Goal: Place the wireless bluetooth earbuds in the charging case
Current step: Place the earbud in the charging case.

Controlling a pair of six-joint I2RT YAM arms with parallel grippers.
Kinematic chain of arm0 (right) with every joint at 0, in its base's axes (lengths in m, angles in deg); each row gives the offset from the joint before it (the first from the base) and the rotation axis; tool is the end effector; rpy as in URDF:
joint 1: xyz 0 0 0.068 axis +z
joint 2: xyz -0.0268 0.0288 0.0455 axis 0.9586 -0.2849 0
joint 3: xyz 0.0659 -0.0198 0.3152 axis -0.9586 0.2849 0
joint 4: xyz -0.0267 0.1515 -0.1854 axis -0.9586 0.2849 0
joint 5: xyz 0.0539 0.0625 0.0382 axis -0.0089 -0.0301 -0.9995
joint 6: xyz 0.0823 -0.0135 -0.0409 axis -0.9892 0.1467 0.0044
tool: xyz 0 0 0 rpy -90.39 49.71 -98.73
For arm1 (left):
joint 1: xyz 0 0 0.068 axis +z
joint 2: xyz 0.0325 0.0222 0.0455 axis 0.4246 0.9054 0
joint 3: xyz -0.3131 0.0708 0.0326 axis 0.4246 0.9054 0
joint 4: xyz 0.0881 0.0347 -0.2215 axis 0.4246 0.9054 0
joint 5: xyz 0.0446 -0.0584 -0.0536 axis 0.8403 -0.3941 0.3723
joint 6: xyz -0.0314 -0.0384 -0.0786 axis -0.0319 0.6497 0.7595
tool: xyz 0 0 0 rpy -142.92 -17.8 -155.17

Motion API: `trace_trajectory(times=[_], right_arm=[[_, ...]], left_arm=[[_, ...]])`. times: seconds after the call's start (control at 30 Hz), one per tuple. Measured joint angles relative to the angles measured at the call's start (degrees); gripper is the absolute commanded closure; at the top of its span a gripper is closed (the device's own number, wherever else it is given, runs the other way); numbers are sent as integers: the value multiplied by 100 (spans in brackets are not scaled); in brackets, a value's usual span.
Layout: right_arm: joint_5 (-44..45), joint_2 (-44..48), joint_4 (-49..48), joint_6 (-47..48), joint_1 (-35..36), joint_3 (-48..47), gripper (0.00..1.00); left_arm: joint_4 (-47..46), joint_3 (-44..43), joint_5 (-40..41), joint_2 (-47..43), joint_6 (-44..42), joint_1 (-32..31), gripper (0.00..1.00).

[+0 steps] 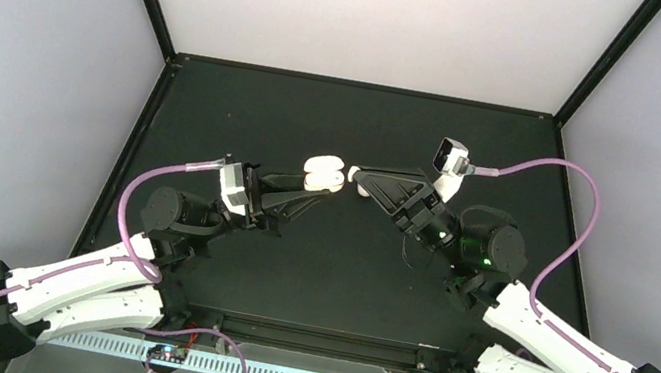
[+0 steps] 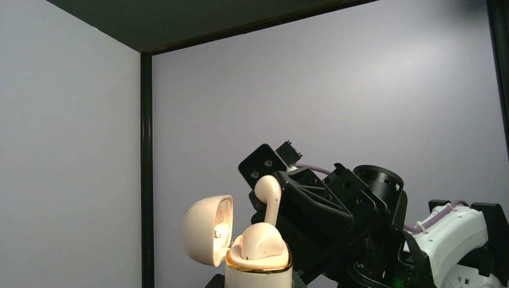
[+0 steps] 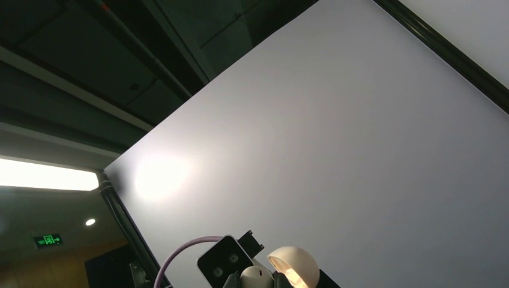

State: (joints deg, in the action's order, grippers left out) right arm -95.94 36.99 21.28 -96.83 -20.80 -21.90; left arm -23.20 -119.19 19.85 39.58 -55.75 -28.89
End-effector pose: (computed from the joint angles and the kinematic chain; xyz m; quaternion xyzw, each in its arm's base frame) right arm 0.0966 0.1600 0.4779 -0.0865 0.4569 0.7596 0.4547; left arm 0.0738 -0.1391 0.4504 0.2904 0.3757 -0.4999 0.7243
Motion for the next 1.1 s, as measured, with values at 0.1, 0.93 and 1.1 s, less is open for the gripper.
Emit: trace_trajectory(times=[0.1, 0.93, 1.1], right_arm=[[-7, -15, -81, 0, 0, -13, 92], [-33, -146, -164, 101, 0, -85, 92], [-33, -175, -162, 98, 0, -83, 92]], left_arm=[[2, 0, 74, 48, -52, -52, 98], [0, 0, 205, 170, -170, -201, 98], [-2, 0, 216, 170, -168, -201, 99]])
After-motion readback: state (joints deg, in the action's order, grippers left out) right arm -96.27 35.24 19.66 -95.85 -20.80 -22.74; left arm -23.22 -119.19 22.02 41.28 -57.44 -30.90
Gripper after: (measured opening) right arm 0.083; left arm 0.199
